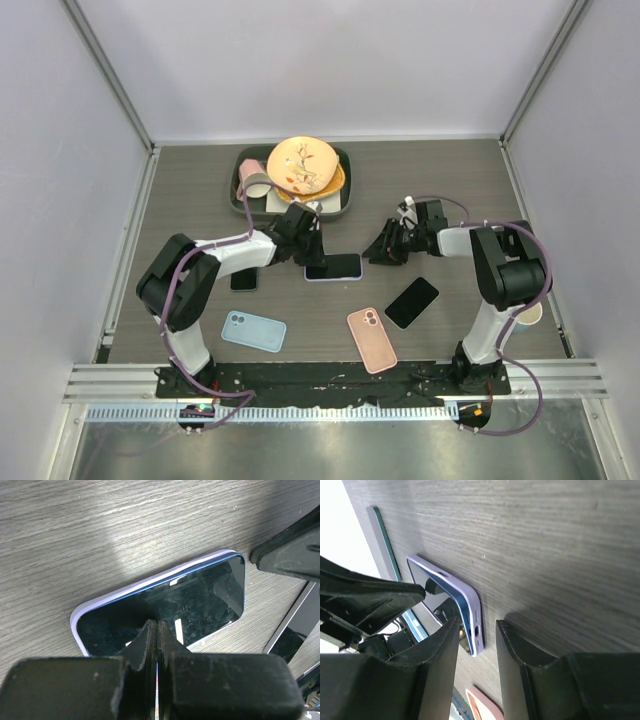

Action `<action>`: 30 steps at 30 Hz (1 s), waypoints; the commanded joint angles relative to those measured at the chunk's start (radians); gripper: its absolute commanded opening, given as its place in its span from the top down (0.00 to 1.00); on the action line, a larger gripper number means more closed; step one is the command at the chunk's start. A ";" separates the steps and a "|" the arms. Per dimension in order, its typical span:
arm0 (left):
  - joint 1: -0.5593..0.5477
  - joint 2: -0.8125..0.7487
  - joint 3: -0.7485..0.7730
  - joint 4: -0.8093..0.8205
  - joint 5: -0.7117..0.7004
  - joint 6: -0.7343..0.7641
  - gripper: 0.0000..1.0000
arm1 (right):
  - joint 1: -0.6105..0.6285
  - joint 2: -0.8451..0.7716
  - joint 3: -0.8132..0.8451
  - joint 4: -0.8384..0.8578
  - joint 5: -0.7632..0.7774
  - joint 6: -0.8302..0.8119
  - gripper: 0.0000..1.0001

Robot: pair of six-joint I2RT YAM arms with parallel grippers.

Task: Put the phone into the phone case

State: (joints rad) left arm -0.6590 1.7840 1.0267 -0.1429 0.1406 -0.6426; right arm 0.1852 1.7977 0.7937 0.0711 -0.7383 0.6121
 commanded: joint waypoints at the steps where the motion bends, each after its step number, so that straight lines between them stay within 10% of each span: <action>1: -0.002 0.038 -0.028 -0.110 -0.036 0.037 1.00 | 0.029 0.045 0.067 -0.060 0.046 -0.041 0.60; 30: -0.001 0.049 -0.001 -0.147 -0.055 0.049 1.00 | 0.164 0.253 0.257 -0.539 0.493 -0.253 0.81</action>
State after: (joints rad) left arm -0.6590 1.7866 1.0409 -0.1738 0.1398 -0.6231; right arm 0.2878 1.9228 1.0870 -0.2996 -0.6189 0.4545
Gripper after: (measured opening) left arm 0.011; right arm 0.243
